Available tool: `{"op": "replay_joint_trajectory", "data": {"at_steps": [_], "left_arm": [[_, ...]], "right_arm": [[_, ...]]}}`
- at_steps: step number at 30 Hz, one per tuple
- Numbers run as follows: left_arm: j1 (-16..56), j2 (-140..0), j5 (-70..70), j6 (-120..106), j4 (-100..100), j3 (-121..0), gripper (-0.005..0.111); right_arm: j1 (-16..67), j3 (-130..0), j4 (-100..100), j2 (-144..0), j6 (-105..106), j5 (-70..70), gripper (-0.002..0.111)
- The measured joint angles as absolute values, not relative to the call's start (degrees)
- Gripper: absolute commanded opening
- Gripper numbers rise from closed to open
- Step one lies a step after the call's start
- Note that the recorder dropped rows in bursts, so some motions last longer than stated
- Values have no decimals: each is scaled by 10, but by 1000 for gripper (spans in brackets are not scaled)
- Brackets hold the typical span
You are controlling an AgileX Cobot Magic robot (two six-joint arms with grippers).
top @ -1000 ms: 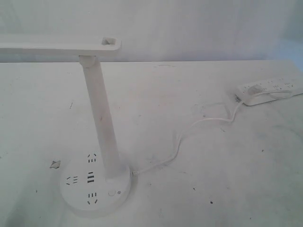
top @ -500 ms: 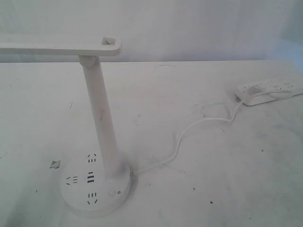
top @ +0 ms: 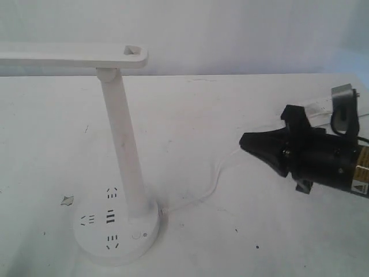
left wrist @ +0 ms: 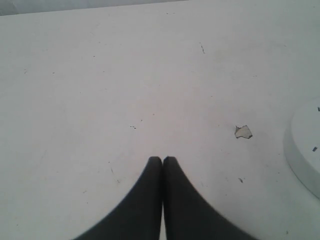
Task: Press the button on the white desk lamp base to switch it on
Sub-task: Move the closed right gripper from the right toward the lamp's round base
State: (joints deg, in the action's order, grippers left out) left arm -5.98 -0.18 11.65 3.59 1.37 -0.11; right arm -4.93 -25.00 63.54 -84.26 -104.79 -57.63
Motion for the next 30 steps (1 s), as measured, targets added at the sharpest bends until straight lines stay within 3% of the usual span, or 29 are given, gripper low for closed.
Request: {"op": "replay_joint_trajectory", "data": {"at_steps": [9, 19, 30], "left_arm": [[-60, -2, 116, 36, 14, -1, 0], [-60, -2, 116, 36, 14, -1, 0], [-60, -2, 116, 36, 14, -1, 0]], "right_arm": [[71, -292, 643, -902, -1047, -584, 0], [125, -317, 595, -905, -1029, -527, 0], [256, -333, 559, -971, -1029, -468, 0]]}}
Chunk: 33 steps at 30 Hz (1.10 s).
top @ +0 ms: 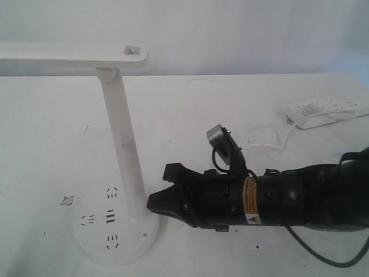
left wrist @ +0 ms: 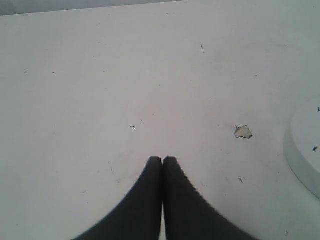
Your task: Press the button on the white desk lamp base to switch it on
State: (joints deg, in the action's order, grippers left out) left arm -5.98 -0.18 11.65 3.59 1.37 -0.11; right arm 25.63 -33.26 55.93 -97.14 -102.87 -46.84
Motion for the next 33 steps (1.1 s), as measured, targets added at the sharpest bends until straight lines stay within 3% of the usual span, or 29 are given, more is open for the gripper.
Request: {"op": "replay_joint_trajectory", "data": {"at_steps": [10, 33], "left_arm": [[-60, -2, 116, 36, 14, -1, 0], [-60, -2, 116, 36, 14, -1, 0]], "right_arm": [[299, -366, 550, -1031, -1029, -448, 0], [303, -394, 570, -1075, -1002, -428, 0]]}}
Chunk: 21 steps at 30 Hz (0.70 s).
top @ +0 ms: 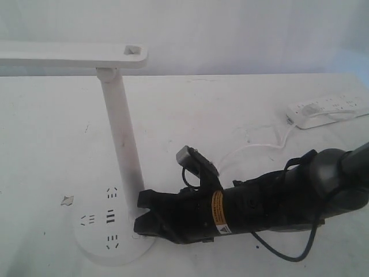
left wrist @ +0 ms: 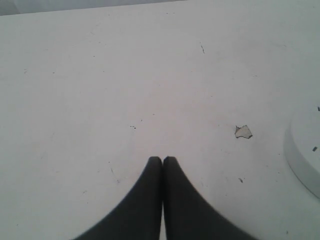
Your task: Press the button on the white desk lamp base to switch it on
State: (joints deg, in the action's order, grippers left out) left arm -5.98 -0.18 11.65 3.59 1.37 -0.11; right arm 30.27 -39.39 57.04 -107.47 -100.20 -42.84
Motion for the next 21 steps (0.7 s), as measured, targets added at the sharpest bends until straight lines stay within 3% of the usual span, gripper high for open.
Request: {"op": "replay_joint_trajectory", "data": {"at_steps": [21], "left_arm": [[-60, -2, 116, 36, 14, -1, 0]], "right_arm": [[325, -412, 586, -1076, -909, -374, 0]]}}
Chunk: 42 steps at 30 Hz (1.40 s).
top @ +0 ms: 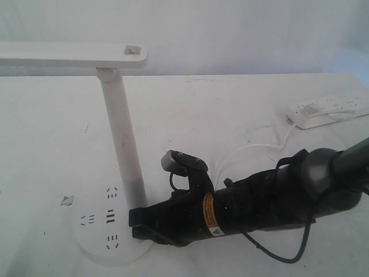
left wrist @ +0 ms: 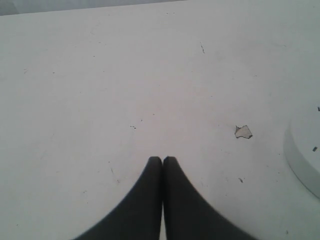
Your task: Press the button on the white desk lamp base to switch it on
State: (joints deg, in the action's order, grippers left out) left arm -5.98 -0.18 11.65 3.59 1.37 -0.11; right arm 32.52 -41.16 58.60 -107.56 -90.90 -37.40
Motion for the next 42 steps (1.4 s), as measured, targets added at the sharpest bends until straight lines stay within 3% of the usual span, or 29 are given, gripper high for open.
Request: {"op": "replay_joint_trajectory", "data": {"at_steps": [26, 42], "left_arm": [[-60, -2, 116, 36, 14, -1, 0], [-60, -2, 116, 36, 14, -1, 0]], "right_arm": [[325, -439, 608, -1103, -925, -400, 0], [325, -439, 686, -1003, -942, -374, 0]]}}
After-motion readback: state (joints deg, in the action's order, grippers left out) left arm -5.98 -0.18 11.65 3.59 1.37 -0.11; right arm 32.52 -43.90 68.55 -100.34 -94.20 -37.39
